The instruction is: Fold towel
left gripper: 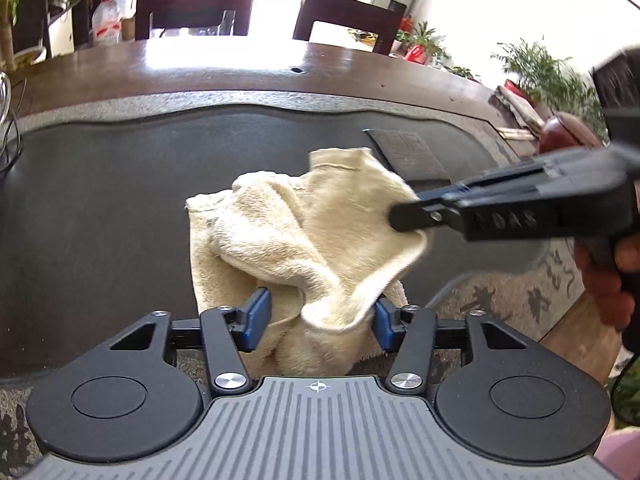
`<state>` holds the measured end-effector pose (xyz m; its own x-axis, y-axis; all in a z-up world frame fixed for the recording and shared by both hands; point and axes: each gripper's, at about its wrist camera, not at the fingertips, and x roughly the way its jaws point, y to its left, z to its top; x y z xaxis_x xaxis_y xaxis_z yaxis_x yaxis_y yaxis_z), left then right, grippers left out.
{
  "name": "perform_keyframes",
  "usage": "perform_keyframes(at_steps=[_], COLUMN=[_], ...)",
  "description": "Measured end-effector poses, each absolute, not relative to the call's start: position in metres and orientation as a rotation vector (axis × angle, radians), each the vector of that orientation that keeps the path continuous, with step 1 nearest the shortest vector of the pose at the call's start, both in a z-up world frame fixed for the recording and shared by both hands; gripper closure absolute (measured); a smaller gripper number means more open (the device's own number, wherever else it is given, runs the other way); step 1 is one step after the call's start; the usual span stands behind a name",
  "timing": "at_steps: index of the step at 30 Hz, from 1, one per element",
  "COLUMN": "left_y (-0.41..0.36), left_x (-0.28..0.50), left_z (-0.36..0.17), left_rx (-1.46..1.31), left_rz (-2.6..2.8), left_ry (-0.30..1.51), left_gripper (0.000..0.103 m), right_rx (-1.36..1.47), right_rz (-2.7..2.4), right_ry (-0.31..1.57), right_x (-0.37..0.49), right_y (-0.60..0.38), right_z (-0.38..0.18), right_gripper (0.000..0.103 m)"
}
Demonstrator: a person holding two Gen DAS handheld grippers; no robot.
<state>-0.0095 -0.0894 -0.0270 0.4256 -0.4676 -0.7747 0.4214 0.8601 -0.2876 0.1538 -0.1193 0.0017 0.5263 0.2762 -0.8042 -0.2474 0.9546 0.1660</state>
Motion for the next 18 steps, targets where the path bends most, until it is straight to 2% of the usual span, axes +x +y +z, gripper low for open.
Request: perform_keyframes(at_steps=[5,18], left_y=[-0.079,-0.068], left_x=[-0.002,0.019], left_z=[-0.025,-0.020], left_rx=[-0.118,-0.229], left_rz=[-0.558,-0.555], left_ry=[0.999,0.994], left_gripper=[0.040,0.037], right_rx=[0.026,0.032], right_rz=[0.295,0.194], right_ry=[0.955,0.970], right_x=[0.143,0.114], right_y=[-0.126,-0.157], right_z=[0.004,0.000], right_gripper=[0.094,0.094])
